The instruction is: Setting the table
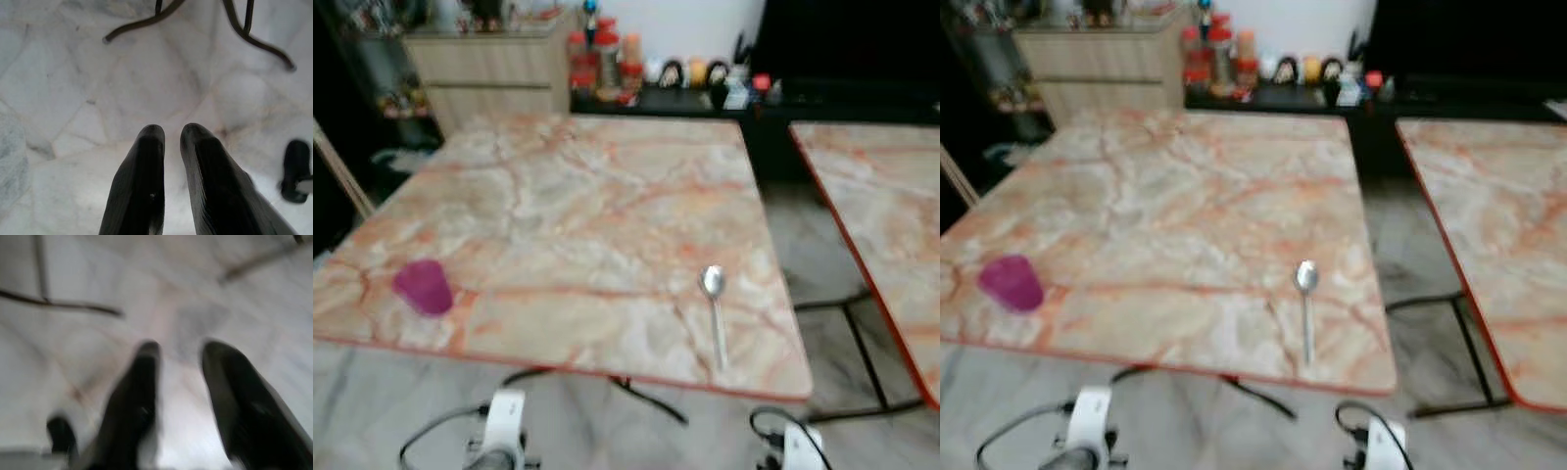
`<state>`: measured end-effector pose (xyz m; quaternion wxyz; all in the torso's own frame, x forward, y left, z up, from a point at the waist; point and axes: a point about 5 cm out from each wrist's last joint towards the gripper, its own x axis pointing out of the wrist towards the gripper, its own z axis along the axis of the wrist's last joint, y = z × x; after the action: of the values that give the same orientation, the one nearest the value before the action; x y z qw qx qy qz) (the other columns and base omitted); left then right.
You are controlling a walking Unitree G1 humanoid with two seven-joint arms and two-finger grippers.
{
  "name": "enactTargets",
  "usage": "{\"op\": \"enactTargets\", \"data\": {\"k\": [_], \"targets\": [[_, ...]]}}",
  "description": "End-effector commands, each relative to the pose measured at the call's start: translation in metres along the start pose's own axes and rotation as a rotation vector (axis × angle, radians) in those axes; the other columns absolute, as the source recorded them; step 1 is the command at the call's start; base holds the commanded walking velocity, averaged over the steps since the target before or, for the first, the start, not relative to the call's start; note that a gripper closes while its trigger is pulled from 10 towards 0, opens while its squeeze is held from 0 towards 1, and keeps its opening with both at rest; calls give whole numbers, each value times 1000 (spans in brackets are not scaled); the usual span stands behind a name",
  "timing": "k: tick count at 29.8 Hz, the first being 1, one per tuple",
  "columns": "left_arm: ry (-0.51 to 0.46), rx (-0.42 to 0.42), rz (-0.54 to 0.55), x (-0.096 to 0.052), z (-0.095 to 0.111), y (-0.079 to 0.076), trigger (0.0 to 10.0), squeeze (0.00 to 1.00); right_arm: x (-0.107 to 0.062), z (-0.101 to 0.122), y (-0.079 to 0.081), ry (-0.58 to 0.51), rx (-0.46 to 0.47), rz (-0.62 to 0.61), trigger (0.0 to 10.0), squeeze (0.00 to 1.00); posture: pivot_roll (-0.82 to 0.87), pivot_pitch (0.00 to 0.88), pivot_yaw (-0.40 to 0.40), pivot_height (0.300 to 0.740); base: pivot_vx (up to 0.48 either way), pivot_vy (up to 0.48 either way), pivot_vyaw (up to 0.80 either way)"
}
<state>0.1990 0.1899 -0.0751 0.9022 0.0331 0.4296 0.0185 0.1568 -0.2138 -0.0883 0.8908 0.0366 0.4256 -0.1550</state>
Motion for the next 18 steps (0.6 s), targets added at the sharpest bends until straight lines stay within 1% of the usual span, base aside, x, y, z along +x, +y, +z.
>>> {"op": "enactTargets", "data": {"k": [1,7,14,18], "targets": [[13,-1,14,-1,-1,8,10000,0,0,0,8,3,4,16,10000,0,-6,0,13,740,0,315,0],[15,-3,13,0,-1,7,10000,0,0,0,8,5,3,15,10000,0,-5,0,12,740,0,291,0],[9,11,18,0,-1,8,10000,0,0,2,9,-1,0,18,10000,0,-6,0,12,740,0,0,0],[7,8,16,0,0,7,10000,0,2,10,11,-38,2,34,10000,0,-8,0,13,740,0,0,0]]}}
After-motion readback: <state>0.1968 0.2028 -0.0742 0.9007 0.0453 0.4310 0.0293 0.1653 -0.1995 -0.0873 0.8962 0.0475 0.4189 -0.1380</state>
